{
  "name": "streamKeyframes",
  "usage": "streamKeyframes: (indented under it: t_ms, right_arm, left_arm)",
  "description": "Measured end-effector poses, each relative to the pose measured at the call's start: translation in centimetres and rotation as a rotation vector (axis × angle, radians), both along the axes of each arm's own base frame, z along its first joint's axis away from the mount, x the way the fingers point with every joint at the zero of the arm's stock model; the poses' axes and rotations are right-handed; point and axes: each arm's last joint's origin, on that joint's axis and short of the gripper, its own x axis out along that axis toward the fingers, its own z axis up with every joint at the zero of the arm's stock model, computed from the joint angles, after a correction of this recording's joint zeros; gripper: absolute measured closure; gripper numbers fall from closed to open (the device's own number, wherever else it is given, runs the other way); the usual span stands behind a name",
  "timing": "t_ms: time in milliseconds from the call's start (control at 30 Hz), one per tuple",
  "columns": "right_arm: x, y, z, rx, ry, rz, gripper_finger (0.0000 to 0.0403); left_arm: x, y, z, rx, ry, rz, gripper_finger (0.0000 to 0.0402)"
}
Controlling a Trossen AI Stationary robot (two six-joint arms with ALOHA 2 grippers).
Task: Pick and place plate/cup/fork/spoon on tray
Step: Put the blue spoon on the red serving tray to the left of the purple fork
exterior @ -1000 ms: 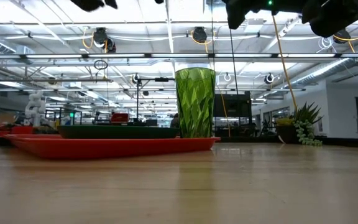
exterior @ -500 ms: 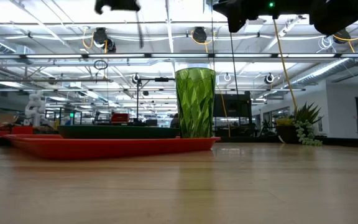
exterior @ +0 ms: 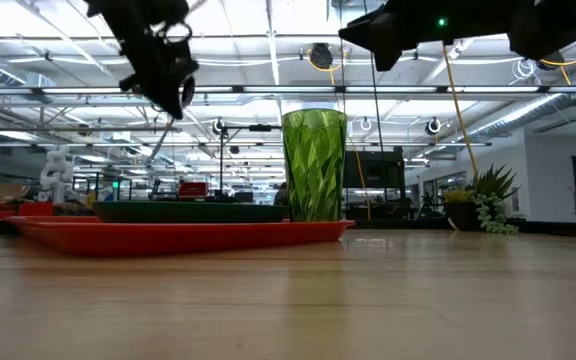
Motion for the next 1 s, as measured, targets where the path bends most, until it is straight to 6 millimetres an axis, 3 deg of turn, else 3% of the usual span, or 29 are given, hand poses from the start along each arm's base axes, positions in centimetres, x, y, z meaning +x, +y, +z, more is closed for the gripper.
streamKeyframes:
  t_ms: [300, 467, 1000]
  right_arm:
    - [-0.4, 0.0, -0.9, 0.019, 0.003, 0.011, 0.0277]
    - [-0.4, 0.0, -0.9, 0.026, 0.007, 0.013, 0.0277]
    - [-0.3, 0.0, -1.5, 0.021, 0.072, 0.012, 0.0277]
  left_arm:
    - [0.2, 2.5, -5.8, -0.323, 0.29, 0.041, 0.0384]
    - [0.4, 4.0, -8.3, -0.442, 0.344, 0.051, 0.039]
    - [1.1, 6.1, -13.3, -0.584, 0.481, -0.077, 0.0388]
